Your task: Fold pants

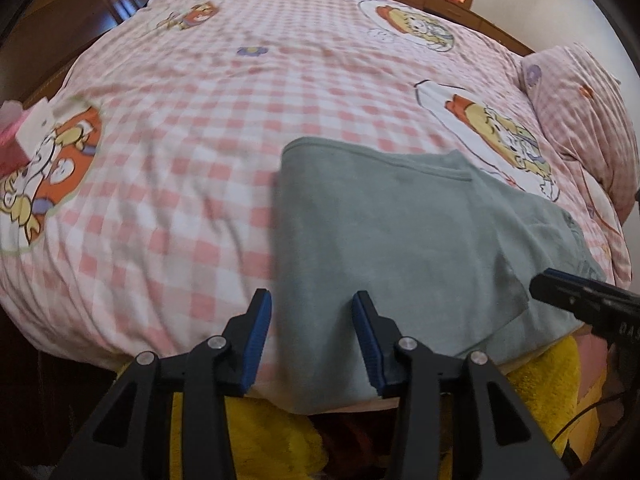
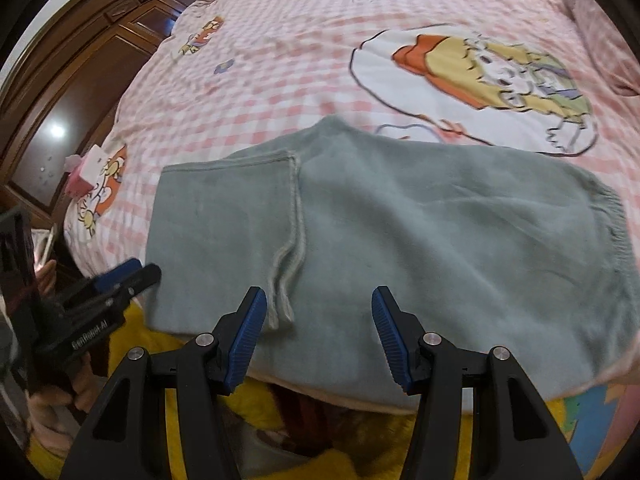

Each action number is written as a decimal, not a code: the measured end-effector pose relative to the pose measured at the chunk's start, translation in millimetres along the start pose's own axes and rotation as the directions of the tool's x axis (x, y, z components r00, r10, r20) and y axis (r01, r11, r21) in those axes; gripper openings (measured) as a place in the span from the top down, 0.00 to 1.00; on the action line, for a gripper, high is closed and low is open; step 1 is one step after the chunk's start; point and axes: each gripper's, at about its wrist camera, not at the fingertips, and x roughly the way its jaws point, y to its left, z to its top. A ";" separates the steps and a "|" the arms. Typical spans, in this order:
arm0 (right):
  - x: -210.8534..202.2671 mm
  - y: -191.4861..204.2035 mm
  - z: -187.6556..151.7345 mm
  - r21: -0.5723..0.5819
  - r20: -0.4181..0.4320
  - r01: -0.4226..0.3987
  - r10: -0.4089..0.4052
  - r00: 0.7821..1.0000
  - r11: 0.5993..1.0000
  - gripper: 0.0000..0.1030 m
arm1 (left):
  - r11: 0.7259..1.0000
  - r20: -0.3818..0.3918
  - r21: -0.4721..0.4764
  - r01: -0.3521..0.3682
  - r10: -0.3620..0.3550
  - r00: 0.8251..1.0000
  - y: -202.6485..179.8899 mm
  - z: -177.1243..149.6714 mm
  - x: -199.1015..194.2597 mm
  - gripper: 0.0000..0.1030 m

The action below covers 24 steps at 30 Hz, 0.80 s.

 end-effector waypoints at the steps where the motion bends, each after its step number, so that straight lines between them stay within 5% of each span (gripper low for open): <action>1: 4.6 1.3 3.0 0.006 -0.009 -0.009 0.009 1.000 1.000 0.46 | 1.000 -0.001 -0.009 0.004 -0.004 1.000 3.5 -0.9 0.4 0.57; 20: 52.6 40.4 18.9 -0.060 -0.035 0.018 -0.020 0.999 0.998 0.46 | 0.996 -0.005 -0.082 0.048 -0.049 0.999 28.4 -6.5 9.6 0.51; 24: 50.0 43.7 18.7 -0.058 -0.008 0.008 -0.008 1.000 0.998 0.68 | 0.996 -0.002 -0.080 0.048 -0.048 0.999 28.6 -7.7 8.3 0.51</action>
